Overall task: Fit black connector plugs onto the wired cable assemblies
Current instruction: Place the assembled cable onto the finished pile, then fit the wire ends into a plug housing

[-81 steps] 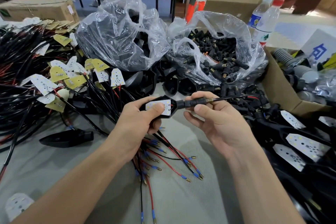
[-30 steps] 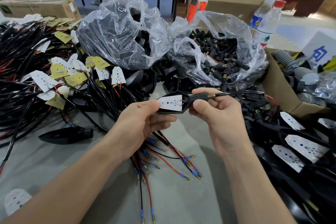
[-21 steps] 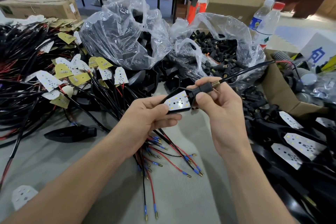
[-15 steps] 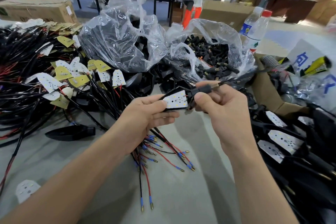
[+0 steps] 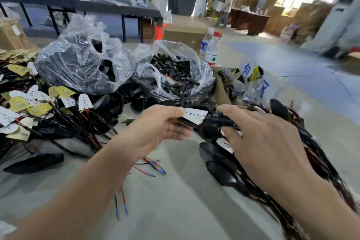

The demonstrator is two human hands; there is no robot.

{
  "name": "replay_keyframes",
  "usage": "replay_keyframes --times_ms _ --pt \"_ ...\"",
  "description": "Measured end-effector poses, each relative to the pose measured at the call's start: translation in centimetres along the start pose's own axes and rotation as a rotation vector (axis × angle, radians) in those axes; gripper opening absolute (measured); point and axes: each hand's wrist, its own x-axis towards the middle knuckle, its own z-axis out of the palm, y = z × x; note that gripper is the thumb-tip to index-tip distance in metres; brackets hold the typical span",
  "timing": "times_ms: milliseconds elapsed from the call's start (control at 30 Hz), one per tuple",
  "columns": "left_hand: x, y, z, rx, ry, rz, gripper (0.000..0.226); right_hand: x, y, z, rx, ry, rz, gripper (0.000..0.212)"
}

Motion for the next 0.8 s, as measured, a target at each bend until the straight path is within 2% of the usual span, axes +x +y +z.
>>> replay_keyframes --times_ms 67,167,233,333,433,533,667,733,800 --pt "1.1 -0.1 2.0 -0.065 -0.023 -0.024 0.032 -1.0 1.0 -0.9 -0.032 -0.016 0.097 0.018" --pt "3.1 -1.0 5.1 -0.198 0.006 -0.072 0.03 -1.6 3.0 -1.0 -0.068 -0.006 0.251 0.016" --pt "4.2 -2.2 6.7 -0.244 -0.023 -0.115 0.031 -1.9 4.6 0.2 -0.065 -0.074 0.376 0.013" --pt "5.1 -4.2 8.0 0.013 -0.003 -0.09 0.032 -3.1 6.8 3.1 0.075 -0.224 0.534 0.028" --pt "5.0 -5.4 8.4 0.246 0.067 0.06 0.035 -4.8 7.1 5.2 0.083 -0.161 0.465 0.049" --pt "4.5 -5.9 8.0 0.331 0.065 0.186 0.039 -4.7 6.2 6.5 0.1 -0.11 0.417 0.065" --pt "3.9 -6.2 6.6 0.416 0.148 0.248 0.037 -2.9 2.7 8.1 0.213 -0.004 0.271 0.052" --pt "3.8 -6.3 5.1 0.527 0.206 0.274 0.033 -1.8 0.7 9.6 0.336 -0.041 0.23 0.048" --pt "3.7 -6.2 2.9 0.715 0.301 0.293 0.026 -0.6 -1.1 11.1 0.504 -0.11 0.255 0.053"
